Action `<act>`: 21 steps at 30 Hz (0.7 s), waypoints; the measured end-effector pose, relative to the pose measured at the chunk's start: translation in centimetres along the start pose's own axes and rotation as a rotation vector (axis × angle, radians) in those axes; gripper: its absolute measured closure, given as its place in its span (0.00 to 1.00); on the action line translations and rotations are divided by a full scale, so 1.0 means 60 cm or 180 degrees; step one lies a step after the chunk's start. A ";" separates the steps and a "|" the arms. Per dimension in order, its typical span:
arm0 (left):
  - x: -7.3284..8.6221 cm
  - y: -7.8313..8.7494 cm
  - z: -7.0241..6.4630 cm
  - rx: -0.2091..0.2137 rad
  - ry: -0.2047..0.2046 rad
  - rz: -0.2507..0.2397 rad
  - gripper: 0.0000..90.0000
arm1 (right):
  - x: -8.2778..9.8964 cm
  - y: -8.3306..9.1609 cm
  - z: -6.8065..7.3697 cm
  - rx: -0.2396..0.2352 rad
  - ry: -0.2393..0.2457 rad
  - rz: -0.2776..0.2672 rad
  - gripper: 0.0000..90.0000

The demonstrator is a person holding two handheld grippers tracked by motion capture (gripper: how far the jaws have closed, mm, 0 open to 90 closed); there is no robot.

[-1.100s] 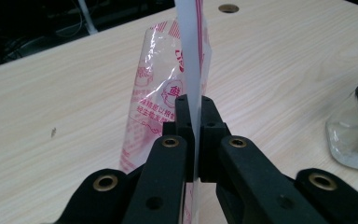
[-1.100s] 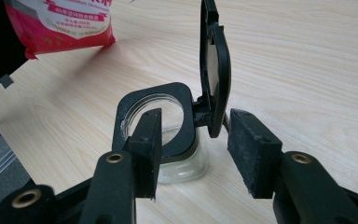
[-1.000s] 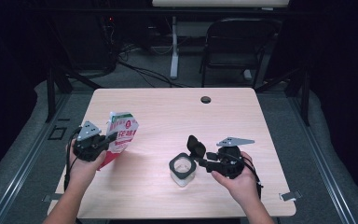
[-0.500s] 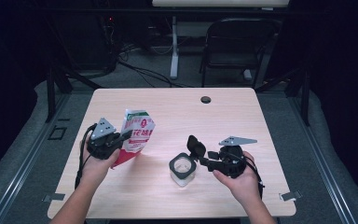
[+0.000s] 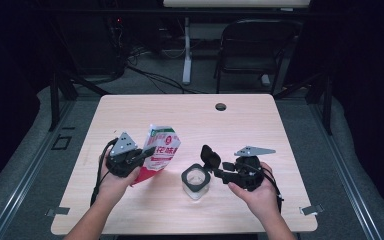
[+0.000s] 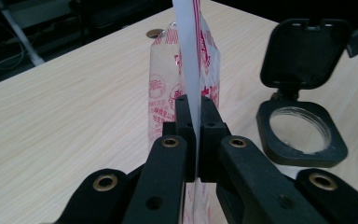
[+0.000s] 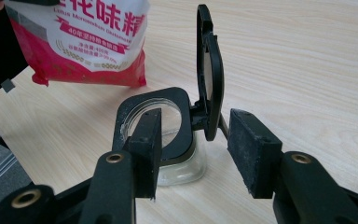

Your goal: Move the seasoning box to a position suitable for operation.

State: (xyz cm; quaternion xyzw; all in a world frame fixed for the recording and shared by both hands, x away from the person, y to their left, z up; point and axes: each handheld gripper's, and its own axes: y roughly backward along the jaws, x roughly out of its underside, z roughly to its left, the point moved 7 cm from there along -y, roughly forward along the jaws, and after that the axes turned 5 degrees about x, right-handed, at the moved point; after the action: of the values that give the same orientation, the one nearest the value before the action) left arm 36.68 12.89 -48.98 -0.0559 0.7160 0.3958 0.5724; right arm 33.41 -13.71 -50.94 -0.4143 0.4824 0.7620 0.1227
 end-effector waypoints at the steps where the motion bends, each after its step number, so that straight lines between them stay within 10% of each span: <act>1: 0.001 -0.001 -0.004 0.0034 0.0009 -0.0007 1.00 | 0.000 0.000 0.000 -0.0002 0.0000 -0.0003 0.61; 21: 0.060 -0.016 -0.056 0.0422 0.0054 0.0135 1.00 | -0.011 0.012 0.046 -0.0155 0.0216 -0.0088 0.62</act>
State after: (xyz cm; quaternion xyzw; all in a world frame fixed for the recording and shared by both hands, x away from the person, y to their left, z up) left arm 33.37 11.46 -52.44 -0.0060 0.7464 0.3591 0.5602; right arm 31.98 -11.61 -49.46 -0.4493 0.4618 0.7572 0.1067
